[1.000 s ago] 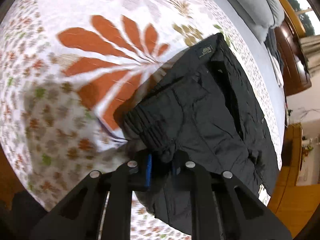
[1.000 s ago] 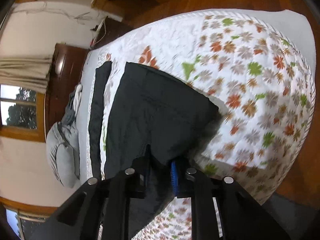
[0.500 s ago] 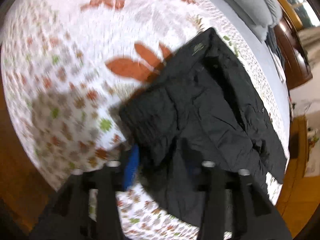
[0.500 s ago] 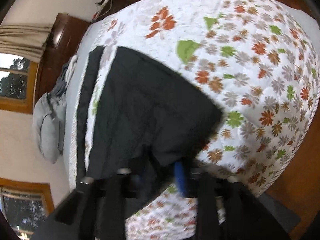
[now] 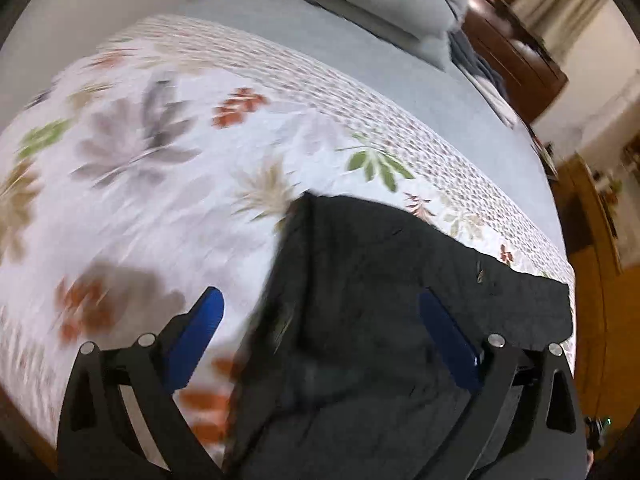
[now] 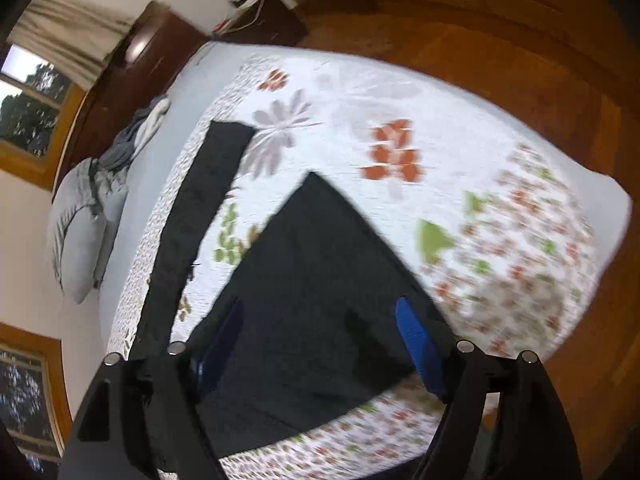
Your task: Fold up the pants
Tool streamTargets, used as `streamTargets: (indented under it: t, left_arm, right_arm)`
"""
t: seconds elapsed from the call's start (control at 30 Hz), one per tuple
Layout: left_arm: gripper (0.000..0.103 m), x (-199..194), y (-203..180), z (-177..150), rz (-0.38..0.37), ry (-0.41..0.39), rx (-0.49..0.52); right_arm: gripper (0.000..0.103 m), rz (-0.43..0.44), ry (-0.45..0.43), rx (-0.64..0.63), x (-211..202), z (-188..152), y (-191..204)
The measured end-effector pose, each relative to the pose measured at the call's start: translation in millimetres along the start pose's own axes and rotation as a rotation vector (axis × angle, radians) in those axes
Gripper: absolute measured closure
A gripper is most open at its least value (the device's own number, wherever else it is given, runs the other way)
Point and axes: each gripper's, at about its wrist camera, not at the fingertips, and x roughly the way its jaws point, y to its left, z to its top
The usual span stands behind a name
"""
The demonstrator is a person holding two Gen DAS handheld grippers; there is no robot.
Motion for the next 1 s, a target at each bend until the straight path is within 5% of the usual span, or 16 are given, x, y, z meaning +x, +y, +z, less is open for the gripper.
streamTargets:
  t: [0.17,0.43,0.5,0.6,0.8,1.0]
  left_arm:
    - [0.005,73,-2,52,-0.092,0.11,0.004]
    - [0.007,157,14,68,-0.127,0.278,0.004]
    - [0.036,166,11,66,-0.146,0.307,0.03]
    - [0.056,169,7,64,-0.136,0.313,0.064]
    - [0.077,169,12,62,-0.122,0.288,0.049]
    - [0.081,169,9,58,-0.078,0.261,0.047]
  right_arm:
    - [0.023,-0.009,0.07,-0.072,49,21,44]
    - [0.023,-0.024,0.137,-0.183,109,59,100]
    - [0.023,-0.027,0.145,-0.21,120,67,113]
    - [0.022,-0.006,0.157,-0.271,135,87,139]
    - [0.012,0.037,0.173,-0.412,168,166,209]
    - [0.013,-0.038,0.19,-0.471,232,248,244]
